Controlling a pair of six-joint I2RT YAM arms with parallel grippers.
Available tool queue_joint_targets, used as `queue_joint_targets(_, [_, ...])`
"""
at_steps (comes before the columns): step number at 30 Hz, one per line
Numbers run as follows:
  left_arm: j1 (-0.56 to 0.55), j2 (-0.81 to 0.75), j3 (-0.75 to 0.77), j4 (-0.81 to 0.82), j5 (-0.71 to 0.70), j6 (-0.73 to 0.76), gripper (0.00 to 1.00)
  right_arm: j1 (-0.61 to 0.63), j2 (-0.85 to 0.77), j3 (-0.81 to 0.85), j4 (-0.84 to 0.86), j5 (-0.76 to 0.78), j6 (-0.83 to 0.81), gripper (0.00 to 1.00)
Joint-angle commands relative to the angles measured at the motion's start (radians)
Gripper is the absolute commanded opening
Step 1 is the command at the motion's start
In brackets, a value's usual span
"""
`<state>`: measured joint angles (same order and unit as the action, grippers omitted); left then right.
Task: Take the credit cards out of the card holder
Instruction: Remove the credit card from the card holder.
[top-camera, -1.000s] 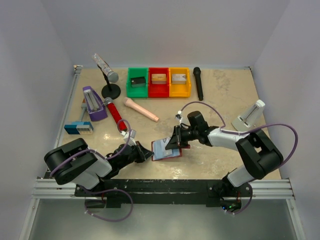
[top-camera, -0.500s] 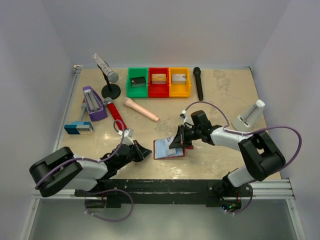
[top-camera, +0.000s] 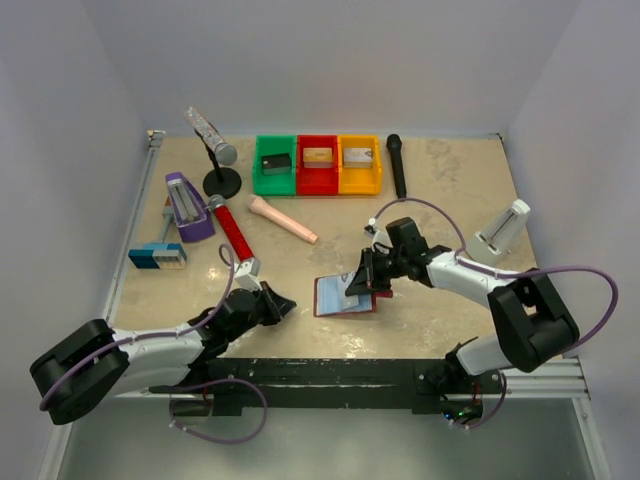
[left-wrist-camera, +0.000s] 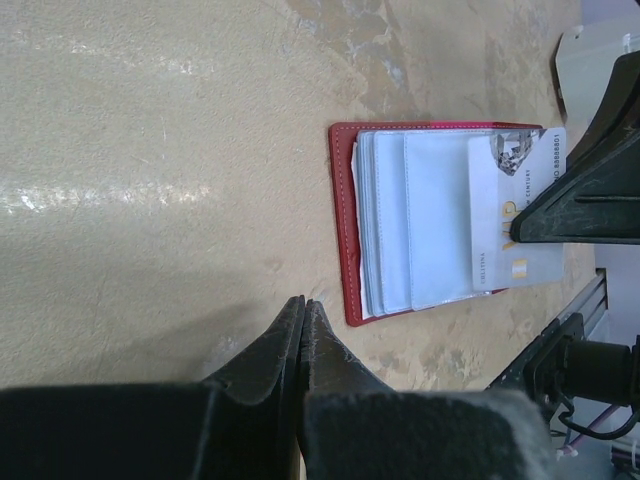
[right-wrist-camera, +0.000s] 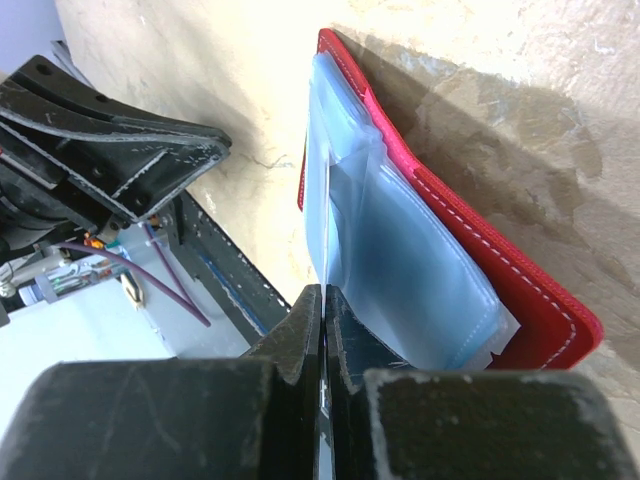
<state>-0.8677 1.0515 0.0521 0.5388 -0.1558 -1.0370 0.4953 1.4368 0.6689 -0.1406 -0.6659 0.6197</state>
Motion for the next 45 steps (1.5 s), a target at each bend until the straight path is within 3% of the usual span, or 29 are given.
queue_joint_targets(1, [-0.007,-0.028,-0.097,-0.011,-0.005,0.040,0.00,-0.003,-0.021,0.023,-0.013,-0.001,-0.034,0.00])
queue_joint_targets(13, [-0.020,0.007,0.026,0.081,0.090,0.068,0.00,0.081,0.049,0.004,0.085,-0.012,0.012,0.00])
queue_joint_targets(24, [-0.067,0.180,0.045,0.273,0.128,0.054,0.00,0.141,0.128,0.003,0.199,-0.006,0.090,0.00])
queue_joint_targets(33, [-0.070,0.177,0.061,0.277,0.111,0.066,0.00,0.160,0.152,-0.002,0.219,-0.004,0.098,0.00])
queue_joint_targets(45, [-0.071,0.364,0.083,0.243,0.058,0.049,0.00,0.163,0.128,-0.009,0.194,0.009,0.088,0.00])
